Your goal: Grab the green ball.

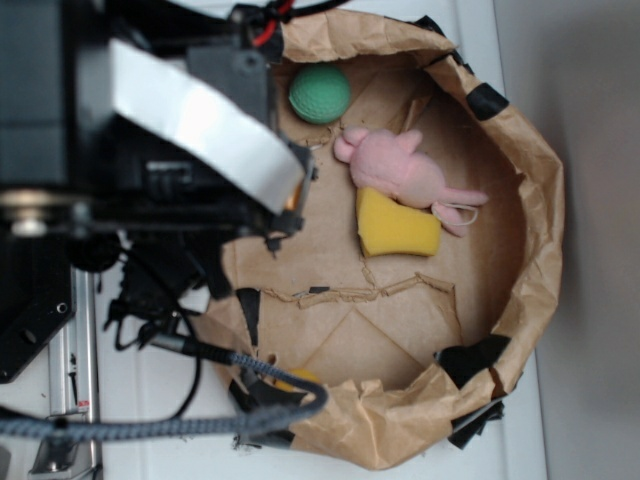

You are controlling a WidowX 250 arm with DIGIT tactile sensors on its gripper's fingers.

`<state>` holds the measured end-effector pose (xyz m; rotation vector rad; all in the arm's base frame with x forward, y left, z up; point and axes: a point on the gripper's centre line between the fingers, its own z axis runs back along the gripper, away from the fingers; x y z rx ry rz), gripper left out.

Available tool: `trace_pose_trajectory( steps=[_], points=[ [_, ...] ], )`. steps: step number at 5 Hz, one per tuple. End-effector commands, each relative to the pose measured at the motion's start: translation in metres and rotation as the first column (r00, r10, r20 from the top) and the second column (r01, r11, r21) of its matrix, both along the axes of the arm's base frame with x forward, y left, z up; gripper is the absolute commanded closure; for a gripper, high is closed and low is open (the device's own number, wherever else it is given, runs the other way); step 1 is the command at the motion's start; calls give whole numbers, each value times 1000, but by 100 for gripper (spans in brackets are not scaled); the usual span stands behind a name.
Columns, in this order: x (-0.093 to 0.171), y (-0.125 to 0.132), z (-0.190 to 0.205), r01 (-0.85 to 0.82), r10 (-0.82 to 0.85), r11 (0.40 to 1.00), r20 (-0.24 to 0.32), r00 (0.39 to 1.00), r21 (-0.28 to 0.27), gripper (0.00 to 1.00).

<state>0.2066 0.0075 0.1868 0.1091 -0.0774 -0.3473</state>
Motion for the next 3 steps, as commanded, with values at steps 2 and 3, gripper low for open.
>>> trace_pose_trajectory(
  steps=[2,3],
  points=[
    [60,37,-91,437,-440,896,12,898,77,0],
    [65,57,-103,430,-429,899,-27,903,85,0]
  ],
)
